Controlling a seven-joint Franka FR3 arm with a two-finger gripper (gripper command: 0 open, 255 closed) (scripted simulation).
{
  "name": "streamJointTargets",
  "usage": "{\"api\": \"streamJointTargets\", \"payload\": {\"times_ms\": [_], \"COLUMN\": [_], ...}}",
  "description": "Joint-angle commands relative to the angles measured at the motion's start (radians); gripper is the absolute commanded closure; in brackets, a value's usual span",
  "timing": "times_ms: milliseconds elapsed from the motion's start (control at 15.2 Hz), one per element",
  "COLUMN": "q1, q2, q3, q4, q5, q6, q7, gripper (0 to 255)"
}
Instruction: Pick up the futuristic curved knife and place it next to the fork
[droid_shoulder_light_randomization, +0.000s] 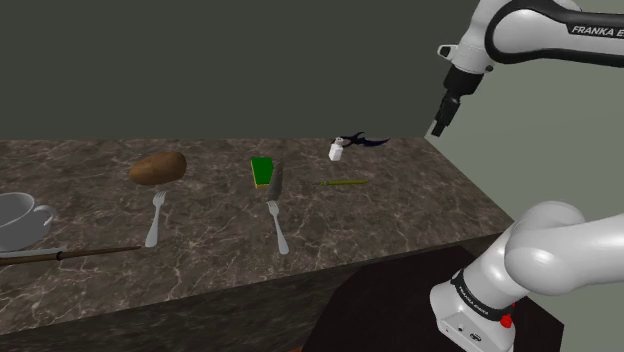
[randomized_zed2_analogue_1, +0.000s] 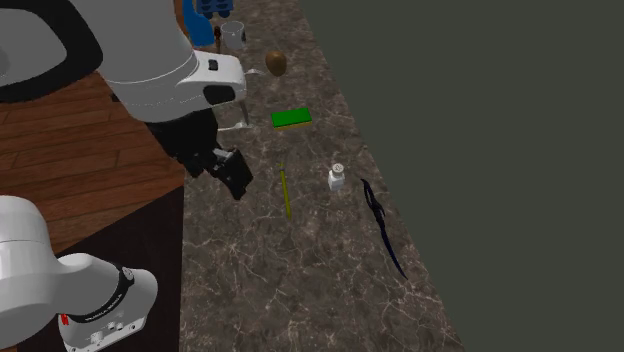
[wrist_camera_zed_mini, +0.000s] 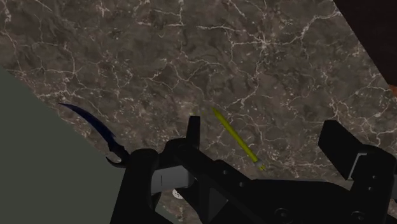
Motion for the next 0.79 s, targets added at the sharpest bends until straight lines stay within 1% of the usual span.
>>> {"api": "streamJointTargets", "payload": {"times_ms": [0,198,396,594,726], "q1": [0.008,0.022,0.043,0.068,0.084], "q2": [0.054,0.145,0.25,0.369,0.454], "q3": [-0.053,-0.129,-0.202,-0.272,-0.314], "q4": [0.002,0.027,0.068,0.123,0.167], "q5": [-0.015,-0.023,-0.011,0.025,0.065], "q6": [0.06,0.136,0.206,0.27,0.306], "q7": [-0.08,-0.201,-0.326,-0.46,-0.555], "gripper": [0,0,0,0,0]}}
